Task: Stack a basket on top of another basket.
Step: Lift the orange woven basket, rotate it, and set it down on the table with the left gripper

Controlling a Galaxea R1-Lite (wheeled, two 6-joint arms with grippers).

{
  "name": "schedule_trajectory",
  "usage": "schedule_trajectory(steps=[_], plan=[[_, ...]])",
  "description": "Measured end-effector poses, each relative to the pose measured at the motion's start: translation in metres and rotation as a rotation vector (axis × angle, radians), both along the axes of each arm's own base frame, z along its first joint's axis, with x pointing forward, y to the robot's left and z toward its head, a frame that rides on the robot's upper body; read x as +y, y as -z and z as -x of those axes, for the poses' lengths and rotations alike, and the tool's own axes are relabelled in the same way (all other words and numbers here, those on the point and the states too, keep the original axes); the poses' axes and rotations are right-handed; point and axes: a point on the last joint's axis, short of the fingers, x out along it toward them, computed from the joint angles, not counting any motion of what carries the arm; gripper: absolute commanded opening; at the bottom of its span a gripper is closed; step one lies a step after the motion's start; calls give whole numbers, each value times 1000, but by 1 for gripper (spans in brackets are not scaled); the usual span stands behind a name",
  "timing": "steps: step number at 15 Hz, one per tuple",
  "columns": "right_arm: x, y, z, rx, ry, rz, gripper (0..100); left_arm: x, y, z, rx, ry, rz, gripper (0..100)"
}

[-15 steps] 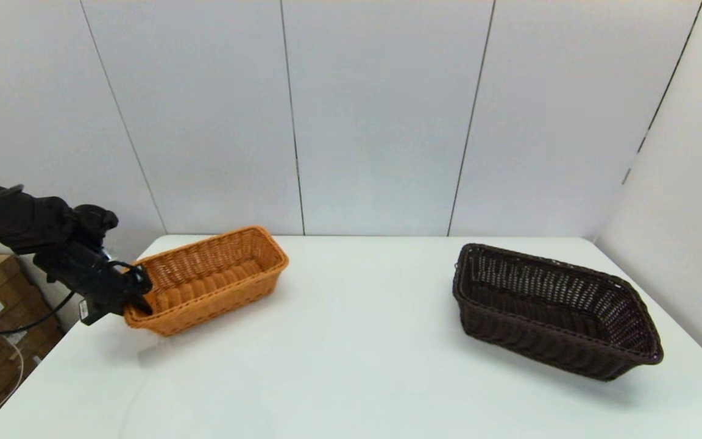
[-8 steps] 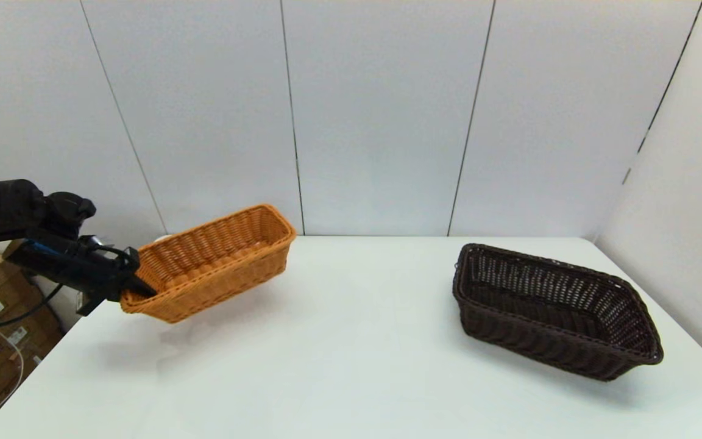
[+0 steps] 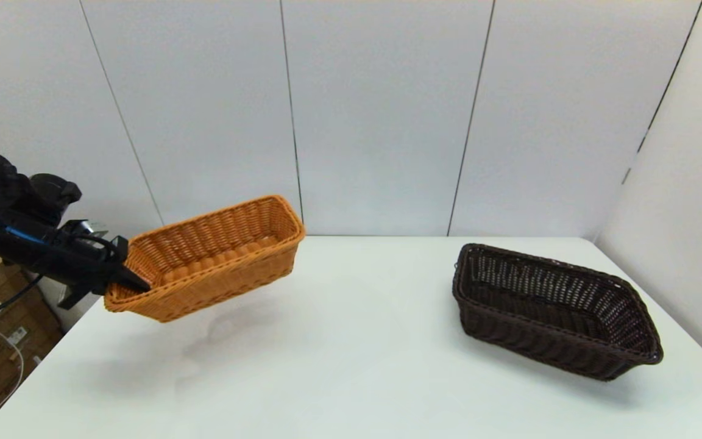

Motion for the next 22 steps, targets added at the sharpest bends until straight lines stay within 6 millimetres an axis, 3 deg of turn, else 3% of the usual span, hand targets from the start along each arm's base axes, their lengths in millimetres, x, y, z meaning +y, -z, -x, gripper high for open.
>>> schedule_trajectory(steps=[5,13,18,22], plan=[[0,0,0,0,0,0,100,-18,-22,17,-22,48,-15,0],[0,0,0,-1,0,-1,100,-83,-49,33,-47,235,-50,0],[0,0,0,-1,0,-2,100,-140,-44,31,-48,414,-68,0],[0,0,0,0,0,-2,100,-167,-32,17,-50,488,-108,0]])
